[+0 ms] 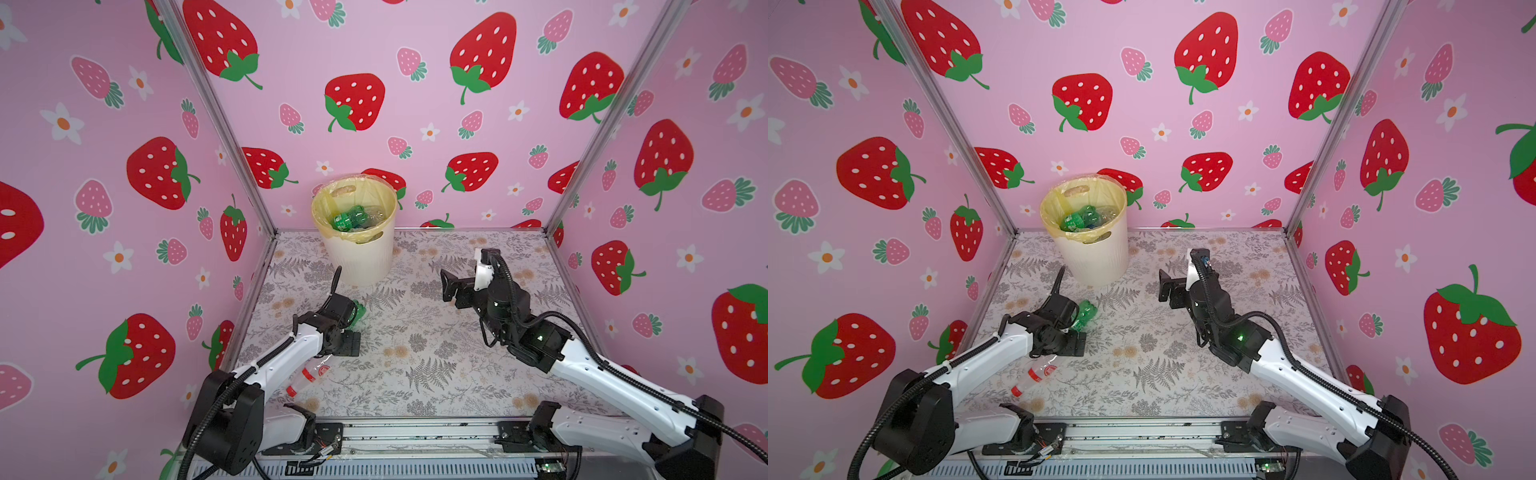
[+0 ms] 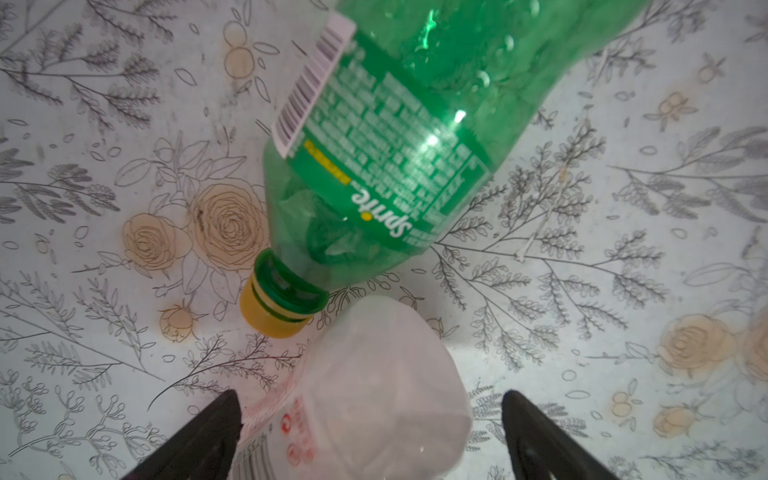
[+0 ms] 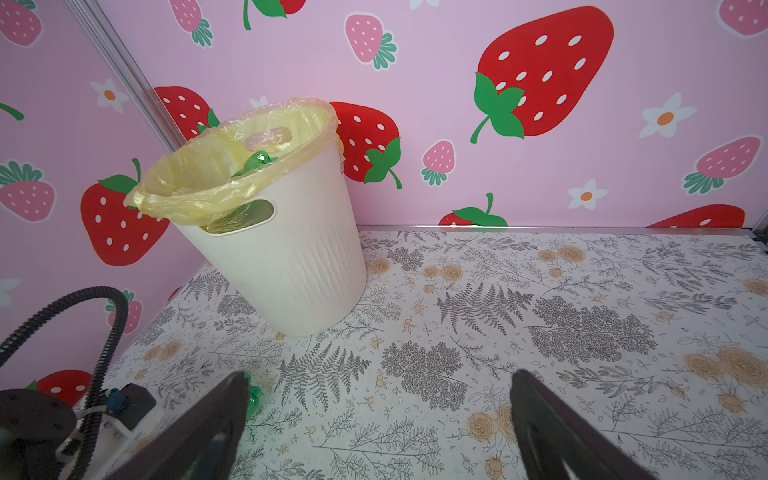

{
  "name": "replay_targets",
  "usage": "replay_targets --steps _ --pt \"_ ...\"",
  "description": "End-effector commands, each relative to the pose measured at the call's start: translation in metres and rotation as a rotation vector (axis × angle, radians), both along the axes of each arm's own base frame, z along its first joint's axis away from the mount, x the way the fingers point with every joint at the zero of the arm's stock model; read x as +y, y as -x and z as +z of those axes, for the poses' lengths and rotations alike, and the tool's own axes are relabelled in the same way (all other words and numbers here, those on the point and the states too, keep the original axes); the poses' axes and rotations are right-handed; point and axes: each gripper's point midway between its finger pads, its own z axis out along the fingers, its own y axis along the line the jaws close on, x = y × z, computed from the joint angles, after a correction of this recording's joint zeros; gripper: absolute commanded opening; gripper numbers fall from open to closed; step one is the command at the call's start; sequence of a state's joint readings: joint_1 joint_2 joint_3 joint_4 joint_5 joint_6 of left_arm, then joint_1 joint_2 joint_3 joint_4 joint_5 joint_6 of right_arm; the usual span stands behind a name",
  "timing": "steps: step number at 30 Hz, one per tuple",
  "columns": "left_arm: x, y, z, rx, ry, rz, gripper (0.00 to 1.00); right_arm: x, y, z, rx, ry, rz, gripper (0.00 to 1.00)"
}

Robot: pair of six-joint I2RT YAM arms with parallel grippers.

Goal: Throw the plastic bottles in the bin
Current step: 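Lower the left gripper over the green Sprite bottle and close around it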

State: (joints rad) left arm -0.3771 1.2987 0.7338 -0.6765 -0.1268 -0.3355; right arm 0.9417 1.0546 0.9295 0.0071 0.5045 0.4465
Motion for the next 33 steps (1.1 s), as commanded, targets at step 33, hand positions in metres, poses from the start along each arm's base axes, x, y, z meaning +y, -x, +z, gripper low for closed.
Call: replay_targets --steps 33 --pt "-0.007 -0.046 0.09 -0.243 -0.101 -0.174 0.99 -0.003 -0.007 -0.027 0.063 -0.018 -0.003 0.99"
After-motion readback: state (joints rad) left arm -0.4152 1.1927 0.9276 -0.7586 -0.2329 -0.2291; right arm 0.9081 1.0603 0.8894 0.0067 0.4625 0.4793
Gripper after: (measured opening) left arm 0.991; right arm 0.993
